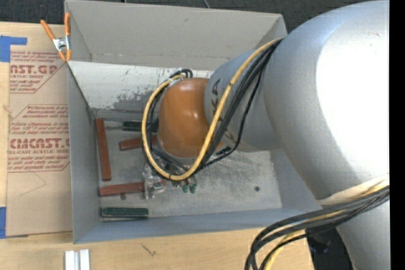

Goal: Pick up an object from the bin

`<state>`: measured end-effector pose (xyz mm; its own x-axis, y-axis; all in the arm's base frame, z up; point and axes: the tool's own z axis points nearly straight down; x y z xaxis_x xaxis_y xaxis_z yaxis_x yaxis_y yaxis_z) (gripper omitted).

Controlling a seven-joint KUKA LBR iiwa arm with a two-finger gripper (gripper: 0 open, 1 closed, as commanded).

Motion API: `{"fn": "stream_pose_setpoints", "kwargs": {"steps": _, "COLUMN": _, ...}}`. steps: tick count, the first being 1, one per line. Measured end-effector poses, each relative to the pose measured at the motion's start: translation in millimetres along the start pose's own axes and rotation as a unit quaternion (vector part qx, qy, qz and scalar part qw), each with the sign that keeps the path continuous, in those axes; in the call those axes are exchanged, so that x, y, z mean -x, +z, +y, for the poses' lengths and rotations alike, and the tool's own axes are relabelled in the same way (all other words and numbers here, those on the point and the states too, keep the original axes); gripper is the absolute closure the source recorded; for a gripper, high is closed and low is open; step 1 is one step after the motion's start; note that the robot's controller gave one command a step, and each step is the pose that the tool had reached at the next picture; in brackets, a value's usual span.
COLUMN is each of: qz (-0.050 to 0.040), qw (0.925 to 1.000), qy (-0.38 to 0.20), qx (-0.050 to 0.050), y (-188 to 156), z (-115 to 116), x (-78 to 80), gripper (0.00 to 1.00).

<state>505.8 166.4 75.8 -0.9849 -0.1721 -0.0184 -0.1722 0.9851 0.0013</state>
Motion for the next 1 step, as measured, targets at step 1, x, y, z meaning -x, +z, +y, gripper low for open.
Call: {"fn": "stream_pose_setpoints", "kwargs": {"steps": 1, "qz": 0.0, "qw": 1.0, "qy": 0.0, "qx": 0.0, "y": 0.0, "z": 0.0, "x": 0.0, "gripper": 1.0}}
